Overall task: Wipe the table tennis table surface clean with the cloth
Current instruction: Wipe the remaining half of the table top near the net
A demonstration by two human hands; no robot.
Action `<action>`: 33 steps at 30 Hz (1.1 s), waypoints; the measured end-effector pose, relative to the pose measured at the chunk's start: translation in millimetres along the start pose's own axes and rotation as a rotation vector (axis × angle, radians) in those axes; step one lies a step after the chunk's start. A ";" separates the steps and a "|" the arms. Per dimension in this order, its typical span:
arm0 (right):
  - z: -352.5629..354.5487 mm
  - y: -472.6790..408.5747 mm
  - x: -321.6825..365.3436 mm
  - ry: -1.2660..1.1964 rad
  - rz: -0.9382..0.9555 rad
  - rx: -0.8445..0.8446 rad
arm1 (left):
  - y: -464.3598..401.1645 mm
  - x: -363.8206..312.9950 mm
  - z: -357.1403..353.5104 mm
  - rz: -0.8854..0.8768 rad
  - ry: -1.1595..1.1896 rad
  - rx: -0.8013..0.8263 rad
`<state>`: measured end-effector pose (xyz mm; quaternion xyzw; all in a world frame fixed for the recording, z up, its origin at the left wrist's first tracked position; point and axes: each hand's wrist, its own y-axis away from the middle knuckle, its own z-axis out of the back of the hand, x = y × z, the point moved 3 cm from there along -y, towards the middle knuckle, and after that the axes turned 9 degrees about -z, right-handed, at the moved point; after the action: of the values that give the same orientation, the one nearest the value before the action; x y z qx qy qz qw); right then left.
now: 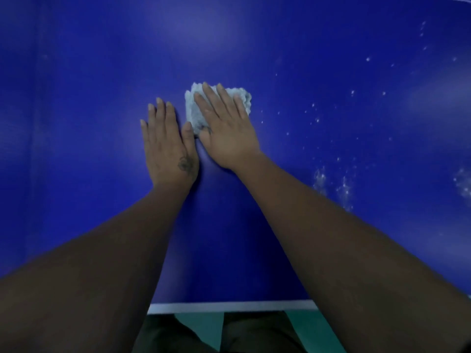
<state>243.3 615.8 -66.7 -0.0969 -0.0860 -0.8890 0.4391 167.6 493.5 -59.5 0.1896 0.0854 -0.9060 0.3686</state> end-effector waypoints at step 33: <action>36.3 -50.9 -121.3 0.004 0.011 0.011 | -75.5 -31.2 -37.8 -0.070 -0.188 -0.095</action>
<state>278.5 747.6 -65.1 -0.0932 -0.0894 -0.8863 0.4447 145.8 578.3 -80.1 0.0832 0.0999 -0.9270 0.3517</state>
